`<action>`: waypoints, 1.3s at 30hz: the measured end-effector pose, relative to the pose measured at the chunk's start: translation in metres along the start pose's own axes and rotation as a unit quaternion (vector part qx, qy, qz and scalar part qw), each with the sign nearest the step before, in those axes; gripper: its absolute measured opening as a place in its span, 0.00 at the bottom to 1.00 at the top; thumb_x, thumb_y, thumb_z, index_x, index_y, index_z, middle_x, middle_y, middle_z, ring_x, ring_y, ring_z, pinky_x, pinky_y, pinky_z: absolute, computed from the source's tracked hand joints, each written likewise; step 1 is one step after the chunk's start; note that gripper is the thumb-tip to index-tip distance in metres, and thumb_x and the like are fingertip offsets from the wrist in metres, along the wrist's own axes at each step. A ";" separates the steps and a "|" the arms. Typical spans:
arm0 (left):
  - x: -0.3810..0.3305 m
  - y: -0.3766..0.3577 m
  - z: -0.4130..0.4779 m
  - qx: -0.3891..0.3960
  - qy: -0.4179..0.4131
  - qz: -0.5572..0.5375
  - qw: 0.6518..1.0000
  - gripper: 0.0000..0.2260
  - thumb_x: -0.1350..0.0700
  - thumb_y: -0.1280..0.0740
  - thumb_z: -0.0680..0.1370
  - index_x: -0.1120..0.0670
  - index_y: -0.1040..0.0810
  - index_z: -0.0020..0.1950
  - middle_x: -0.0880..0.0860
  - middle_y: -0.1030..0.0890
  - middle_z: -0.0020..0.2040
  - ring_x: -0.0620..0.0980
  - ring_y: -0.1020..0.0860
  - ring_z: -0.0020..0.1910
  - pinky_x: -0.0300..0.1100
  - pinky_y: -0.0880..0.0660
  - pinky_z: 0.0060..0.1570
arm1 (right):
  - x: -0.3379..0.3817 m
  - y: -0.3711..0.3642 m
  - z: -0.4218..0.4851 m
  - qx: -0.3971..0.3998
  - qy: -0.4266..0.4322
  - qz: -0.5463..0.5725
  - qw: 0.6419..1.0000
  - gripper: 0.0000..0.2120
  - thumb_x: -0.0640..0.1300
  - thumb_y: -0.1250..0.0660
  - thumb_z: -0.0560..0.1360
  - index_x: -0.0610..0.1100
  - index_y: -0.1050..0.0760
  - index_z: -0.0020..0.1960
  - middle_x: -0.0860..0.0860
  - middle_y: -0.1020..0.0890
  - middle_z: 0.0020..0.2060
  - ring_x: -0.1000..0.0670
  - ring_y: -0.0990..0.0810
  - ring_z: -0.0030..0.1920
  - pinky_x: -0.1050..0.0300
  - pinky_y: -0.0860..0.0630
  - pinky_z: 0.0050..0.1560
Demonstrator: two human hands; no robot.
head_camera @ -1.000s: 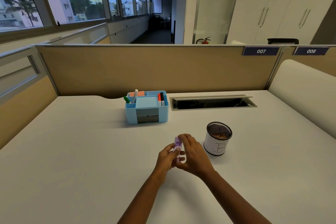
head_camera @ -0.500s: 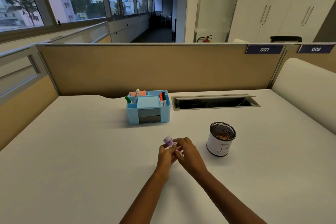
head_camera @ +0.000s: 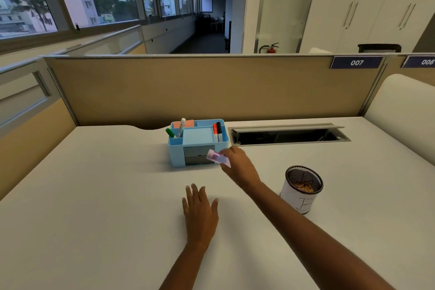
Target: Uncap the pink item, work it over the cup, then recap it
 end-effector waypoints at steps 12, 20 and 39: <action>0.018 0.010 0.000 -0.152 -0.091 0.081 0.981 0.37 0.44 0.67 0.78 0.62 0.21 0.55 0.64 0.43 0.73 0.46 0.56 0.75 0.44 0.56 0.74 | 0.019 -0.021 0.088 -0.014 0.060 -0.082 0.995 0.17 0.38 0.34 0.74 0.40 0.29 0.62 0.41 0.27 0.63 0.42 0.30 0.62 0.50 0.27 0.57; 0.023 0.011 0.013 -0.199 -0.070 0.073 0.975 0.33 0.43 0.67 0.78 0.56 0.25 0.53 0.47 0.73 0.72 0.44 0.70 0.71 0.39 0.70 0.69 | 0.009 -0.044 0.110 0.015 0.032 -0.055 0.998 0.19 0.37 0.34 0.74 0.40 0.29 0.64 0.41 0.27 0.63 0.42 0.31 0.64 0.50 0.29 0.62; 0.017 0.012 0.012 -0.254 -0.108 0.056 0.960 0.39 0.43 0.66 0.78 0.61 0.18 0.47 0.61 0.49 0.76 0.41 0.71 0.70 0.36 0.75 0.66 | 0.014 -0.056 0.104 0.051 0.044 -0.035 0.997 0.24 0.35 0.39 0.76 0.45 0.38 0.70 0.43 0.35 0.72 0.42 0.38 0.71 0.47 0.33 0.69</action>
Point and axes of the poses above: each hand's wrist, its own z-axis towards the middle knuckle, its own y-axis out of the back of the hand, x = y × z, the point moved 8 cm from there along z, towards the middle knuckle
